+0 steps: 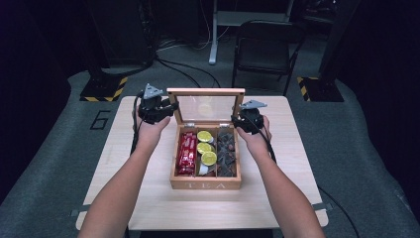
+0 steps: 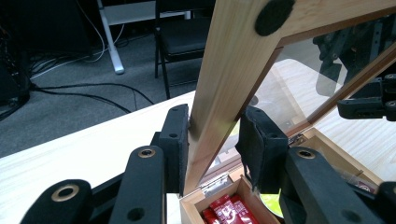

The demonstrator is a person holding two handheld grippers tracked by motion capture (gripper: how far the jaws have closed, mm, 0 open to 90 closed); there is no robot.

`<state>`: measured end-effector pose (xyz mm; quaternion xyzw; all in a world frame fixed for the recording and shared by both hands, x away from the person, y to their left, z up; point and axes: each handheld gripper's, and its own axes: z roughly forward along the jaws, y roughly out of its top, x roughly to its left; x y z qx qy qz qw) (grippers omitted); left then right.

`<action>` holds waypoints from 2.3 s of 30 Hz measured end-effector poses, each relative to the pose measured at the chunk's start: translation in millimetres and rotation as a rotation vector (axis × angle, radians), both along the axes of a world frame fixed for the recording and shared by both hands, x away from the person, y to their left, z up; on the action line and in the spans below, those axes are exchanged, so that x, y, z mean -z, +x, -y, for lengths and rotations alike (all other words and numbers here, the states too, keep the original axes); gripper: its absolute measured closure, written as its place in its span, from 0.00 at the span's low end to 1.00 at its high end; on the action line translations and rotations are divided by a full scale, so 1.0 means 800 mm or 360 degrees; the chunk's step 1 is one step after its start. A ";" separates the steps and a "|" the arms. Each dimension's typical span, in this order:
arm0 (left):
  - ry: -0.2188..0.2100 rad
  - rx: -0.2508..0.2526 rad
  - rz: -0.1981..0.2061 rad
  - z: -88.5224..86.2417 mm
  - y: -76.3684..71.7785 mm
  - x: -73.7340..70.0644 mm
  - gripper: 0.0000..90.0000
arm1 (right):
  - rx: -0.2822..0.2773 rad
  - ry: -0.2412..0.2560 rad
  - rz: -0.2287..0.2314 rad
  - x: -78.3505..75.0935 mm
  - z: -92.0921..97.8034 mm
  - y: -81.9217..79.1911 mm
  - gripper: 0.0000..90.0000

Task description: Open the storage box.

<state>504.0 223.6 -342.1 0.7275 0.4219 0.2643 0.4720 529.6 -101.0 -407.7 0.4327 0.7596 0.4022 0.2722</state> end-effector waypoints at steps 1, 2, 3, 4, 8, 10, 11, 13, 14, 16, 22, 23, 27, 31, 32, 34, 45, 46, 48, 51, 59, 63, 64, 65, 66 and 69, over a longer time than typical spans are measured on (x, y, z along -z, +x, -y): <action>-0.0002 -0.0003 0.0007 0.000 0.001 0.000 0.70 | -0.0007 -0.0013 0.0010 0.000 0.000 0.001 0.67; -0.0002 -0.0003 0.0007 0.000 0.001 0.000 0.70 | -0.0007 -0.0013 0.0010 0.000 0.000 0.001 0.67; -0.0004 -0.0006 0.0009 0.000 0.001 0.001 0.70 | -0.0001 -0.0005 0.0002 0.001 -0.002 0.001 0.68; -0.0011 -0.0004 0.0008 0.000 0.001 0.001 0.70 | 0.0001 -0.0015 0.0004 0.001 -0.003 0.001 0.68; -0.0010 -0.0008 0.0009 0.000 0.003 0.001 0.70 | 0.0006 -0.0014 0.0024 0.000 -0.002 0.002 0.71; -0.0015 -0.0012 0.0010 0.000 0.003 0.001 0.71 | 0.0004 -0.0023 0.0034 0.000 -0.003 0.002 0.71; -0.0010 -0.0013 0.0010 0.000 0.005 0.000 0.71 | 0.0006 -0.0019 0.0033 0.000 -0.003 0.002 0.71; -0.0008 -0.0015 0.0009 0.000 0.005 0.000 0.71 | 0.0006 -0.0016 0.0034 0.001 -0.002 0.003 0.71; -0.0005 -0.0023 0.0009 0.001 0.006 0.000 0.71 | 0.0008 -0.0002 0.0028 0.001 -0.002 0.004 0.71; 0.0000 -0.0019 0.0009 0.001 0.007 -0.001 0.71 | 0.0018 0.0001 0.0016 0.001 -0.003 0.004 0.71; 0.0000 -0.0024 0.0007 0.002 0.007 -0.001 0.71 | 0.0023 0.0021 -0.0002 0.002 -0.002 0.005 0.71; 0.0002 -0.0026 0.0007 0.002 0.007 -0.001 0.71 | 0.0011 0.0009 0.0005 0.003 -0.002 0.007 0.69; 0.0009 -0.0025 0.0006 0.002 0.007 -0.002 0.71 | 0.0019 -0.0003 0.0014 0.003 -0.006 0.007 0.67; 0.0004 -0.0024 0.0006 0.002 0.008 -0.001 0.71 | 0.0015 -0.0017 0.0015 0.003 -0.005 0.007 0.69; 0.0001 -0.0026 0.0006 0.002 0.008 -0.001 0.71 | 0.0018 -0.0012 0.0004 0.003 -0.005 0.006 0.70; -0.0003 -0.0028 0.0004 0.002 0.008 -0.001 0.71 | 0.0011 -0.0012 0.0007 0.003 -0.002 0.007 0.72; -0.0008 0.0010 0.0003 -0.001 0.005 0.004 0.59 | 0.0010 -0.0011 -0.0001 0.003 -0.002 0.007 0.72; -0.0006 0.0009 -0.0001 -0.003 0.004 0.006 0.57 | 0.0014 -0.0013 -0.0004 0.002 -0.002 0.007 0.72; -0.0006 -0.0001 -0.0005 -0.005 0.003 0.008 0.55 | 0.0010 -0.0025 0.0000 0.002 -0.002 0.008 0.72; -0.0015 -0.0030 -0.0017 -0.014 0.001 0.014 0.54 | 0.0037 -0.0003 -0.0027 0.001 -0.004 0.009 0.72; -0.0025 -0.0052 -0.0032 -0.035 -0.004 0.016 0.53 | 0.0036 -0.0001 -0.0036 -0.001 -0.003 0.017 0.72; -0.0037 -0.0054 -0.0039 -0.035 -0.006 0.018 0.53 | 0.0052 0.0025 -0.0064 -0.001 -0.003 0.020 0.72; -0.0027 -0.0044 -0.0042 -0.034 -0.006 0.019 0.53 | 0.0059 0.0027 -0.0067 -0.002 -0.004 0.020 0.72; -0.0021 -0.0038 -0.0039 -0.033 -0.007 0.019 0.53 | 0.0066 0.0034 -0.0072 -0.002 -0.005 0.022 0.72; -0.0021 -0.0038 -0.0039 -0.033 -0.007 0.019 0.53 | 0.0060 0.0009 -0.0069 -0.003 -0.004 0.023 0.72; -0.0022 -0.0013 -0.0043 -0.030 -0.009 0.018 0.53 | 0.0073 0.0028 -0.0086 -0.003 -0.005 0.025 0.72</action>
